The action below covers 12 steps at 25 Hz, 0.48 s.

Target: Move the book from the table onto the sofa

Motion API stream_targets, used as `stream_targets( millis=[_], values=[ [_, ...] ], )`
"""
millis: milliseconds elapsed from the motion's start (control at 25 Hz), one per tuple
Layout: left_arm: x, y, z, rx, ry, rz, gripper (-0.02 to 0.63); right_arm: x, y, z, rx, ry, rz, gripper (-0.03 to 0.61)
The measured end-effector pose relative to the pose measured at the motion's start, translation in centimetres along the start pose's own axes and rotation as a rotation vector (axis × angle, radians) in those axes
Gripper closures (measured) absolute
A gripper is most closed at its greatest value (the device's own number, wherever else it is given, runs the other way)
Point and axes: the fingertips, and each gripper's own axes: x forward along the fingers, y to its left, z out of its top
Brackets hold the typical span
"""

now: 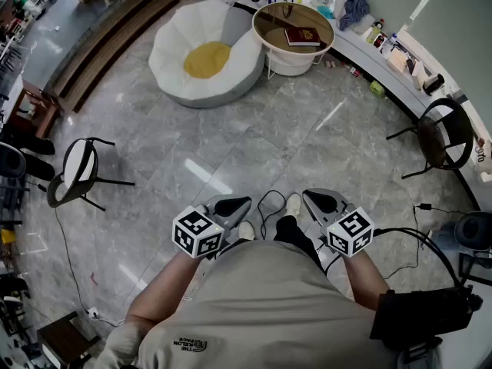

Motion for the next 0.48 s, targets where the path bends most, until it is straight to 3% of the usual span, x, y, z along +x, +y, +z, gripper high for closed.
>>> stream_targets(
  millis=[240,480],
  values=[
    [-0.1,0.4,0.1,0.038,0.006,-0.012,0.606,0.2,0.5,-0.4,0.004,-0.001,-0.014,0.566],
    [3.2,0.4,2.9,0.074,-0.001,-0.011,0.606,-0.4,-3.1,0.9,0.007,-0.018,-0.022,0.566]
  ],
)
